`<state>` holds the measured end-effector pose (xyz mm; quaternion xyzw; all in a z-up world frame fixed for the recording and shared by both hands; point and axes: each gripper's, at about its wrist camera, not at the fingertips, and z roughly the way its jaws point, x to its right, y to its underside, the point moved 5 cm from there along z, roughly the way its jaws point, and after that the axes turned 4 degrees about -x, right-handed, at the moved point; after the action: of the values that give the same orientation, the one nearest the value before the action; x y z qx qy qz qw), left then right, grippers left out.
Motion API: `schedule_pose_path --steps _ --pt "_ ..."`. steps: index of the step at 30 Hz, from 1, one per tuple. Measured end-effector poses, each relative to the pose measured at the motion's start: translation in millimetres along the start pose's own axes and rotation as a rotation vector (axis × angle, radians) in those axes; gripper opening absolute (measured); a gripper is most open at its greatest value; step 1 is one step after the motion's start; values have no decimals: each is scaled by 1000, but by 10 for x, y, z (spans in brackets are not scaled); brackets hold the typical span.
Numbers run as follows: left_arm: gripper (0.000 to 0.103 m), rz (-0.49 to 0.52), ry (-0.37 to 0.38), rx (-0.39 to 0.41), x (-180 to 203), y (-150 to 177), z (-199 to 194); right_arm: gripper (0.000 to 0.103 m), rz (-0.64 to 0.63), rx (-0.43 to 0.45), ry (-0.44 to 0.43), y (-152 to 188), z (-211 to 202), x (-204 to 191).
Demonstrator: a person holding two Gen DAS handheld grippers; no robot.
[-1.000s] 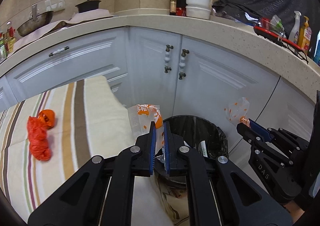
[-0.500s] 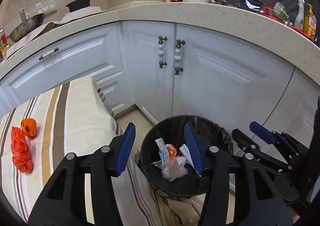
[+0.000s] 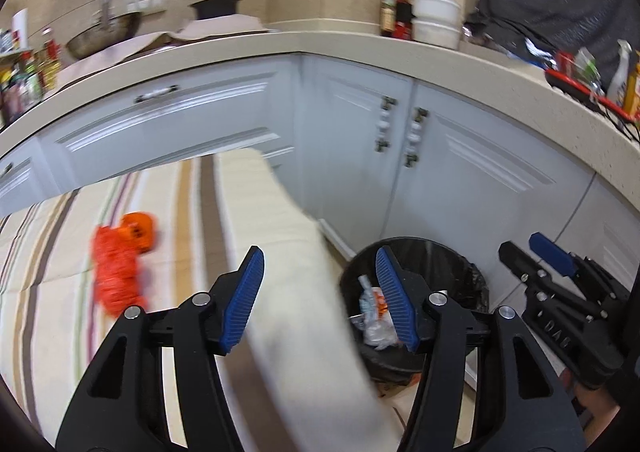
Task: Collect trash
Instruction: 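Move both grippers back over the table, then grasp the crumpled red plastic bag with the right gripper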
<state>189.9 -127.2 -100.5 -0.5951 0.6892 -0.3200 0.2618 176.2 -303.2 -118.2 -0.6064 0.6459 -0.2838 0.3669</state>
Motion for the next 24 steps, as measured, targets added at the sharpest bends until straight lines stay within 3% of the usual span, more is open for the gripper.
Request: schedule_pose_path --steps 13,24 --pt "57 -177 -202 9 -1551 335 -609 53 -146 10 -201 -119 -62 -1438" --pt "57 -303 -313 12 -2535 642 -937 56 -269 -49 -317 12 117 -2494"
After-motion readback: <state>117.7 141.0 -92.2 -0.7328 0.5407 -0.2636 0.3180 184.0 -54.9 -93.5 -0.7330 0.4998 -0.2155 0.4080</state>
